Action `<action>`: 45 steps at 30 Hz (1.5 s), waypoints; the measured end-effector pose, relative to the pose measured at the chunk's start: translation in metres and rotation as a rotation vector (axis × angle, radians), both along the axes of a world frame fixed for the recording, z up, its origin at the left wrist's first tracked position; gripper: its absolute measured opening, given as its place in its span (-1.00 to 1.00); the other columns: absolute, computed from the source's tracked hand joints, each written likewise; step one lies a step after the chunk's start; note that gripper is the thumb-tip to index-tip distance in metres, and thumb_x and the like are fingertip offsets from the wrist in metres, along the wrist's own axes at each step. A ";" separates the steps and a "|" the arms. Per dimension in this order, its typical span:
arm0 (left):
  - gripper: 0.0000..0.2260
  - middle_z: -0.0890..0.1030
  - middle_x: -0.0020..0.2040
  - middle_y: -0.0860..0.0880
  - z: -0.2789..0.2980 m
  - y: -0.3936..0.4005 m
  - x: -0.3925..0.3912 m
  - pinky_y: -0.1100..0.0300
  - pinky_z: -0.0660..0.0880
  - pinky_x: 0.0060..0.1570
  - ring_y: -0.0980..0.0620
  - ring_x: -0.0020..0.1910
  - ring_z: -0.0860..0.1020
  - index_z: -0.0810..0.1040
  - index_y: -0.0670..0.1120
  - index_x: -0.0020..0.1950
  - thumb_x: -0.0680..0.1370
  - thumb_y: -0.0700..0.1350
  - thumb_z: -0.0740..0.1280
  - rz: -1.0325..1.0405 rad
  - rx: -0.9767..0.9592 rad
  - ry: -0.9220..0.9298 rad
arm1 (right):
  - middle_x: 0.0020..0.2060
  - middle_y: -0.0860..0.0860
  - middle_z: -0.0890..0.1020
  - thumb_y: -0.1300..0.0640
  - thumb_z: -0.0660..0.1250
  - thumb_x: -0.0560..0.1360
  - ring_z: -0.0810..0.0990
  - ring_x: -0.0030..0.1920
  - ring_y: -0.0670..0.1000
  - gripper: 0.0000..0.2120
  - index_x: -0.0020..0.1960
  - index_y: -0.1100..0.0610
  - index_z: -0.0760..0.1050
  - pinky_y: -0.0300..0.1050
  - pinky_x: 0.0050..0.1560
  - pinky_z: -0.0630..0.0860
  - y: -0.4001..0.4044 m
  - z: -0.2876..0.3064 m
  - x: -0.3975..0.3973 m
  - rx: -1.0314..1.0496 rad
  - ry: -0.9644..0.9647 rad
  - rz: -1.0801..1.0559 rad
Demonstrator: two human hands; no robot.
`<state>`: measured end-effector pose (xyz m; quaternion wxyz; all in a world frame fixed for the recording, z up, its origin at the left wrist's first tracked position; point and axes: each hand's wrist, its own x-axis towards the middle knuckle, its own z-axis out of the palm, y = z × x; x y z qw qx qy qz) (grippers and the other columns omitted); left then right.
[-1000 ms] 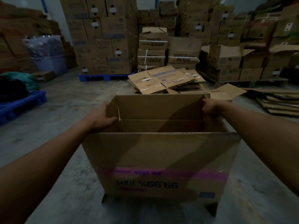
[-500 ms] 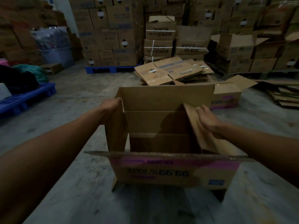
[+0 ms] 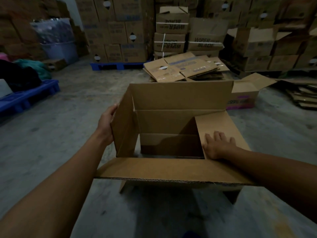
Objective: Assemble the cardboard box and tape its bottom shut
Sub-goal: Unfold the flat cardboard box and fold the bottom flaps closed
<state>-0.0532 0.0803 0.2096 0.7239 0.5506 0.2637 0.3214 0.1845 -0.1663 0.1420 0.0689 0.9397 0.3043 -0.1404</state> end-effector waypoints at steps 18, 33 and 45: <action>-0.50 0.66 0.14 -0.09 -0.010 -0.005 0.009 -0.18 0.46 0.25 -0.05 0.15 0.60 0.61 -0.06 0.21 0.60 0.20 0.03 0.384 0.189 -0.041 | 0.50 -0.04 -0.43 -0.12 0.11 0.60 -0.08 0.54 0.30 -0.32 0.56 -0.14 -0.23 0.29 0.49 -0.01 0.112 0.073 0.107 0.357 0.006 0.168; -0.63 0.62 0.16 -0.17 -0.043 -0.025 0.032 0.39 0.47 -0.04 0.03 -0.08 0.60 0.35 -0.11 0.46 0.64 -0.18 0.16 0.356 1.140 0.316 | 0.54 0.18 -0.27 -0.13 0.07 0.63 -0.18 0.55 0.23 -0.30 0.56 -0.04 -0.32 0.24 0.48 -0.10 0.147 0.054 0.131 0.529 0.181 -0.020; -0.30 -0.17 0.57 0.15 -0.089 -0.045 0.050 -0.07 -0.24 0.50 0.02 0.53 -0.28 -0.15 0.18 0.56 0.51 0.40 0.01 -0.478 1.189 0.901 | 0.55 0.18 -0.25 -0.14 0.06 0.62 -0.02 0.55 0.24 -0.35 0.59 0.04 -0.12 0.11 0.51 0.02 0.097 0.031 0.119 0.438 0.088 0.134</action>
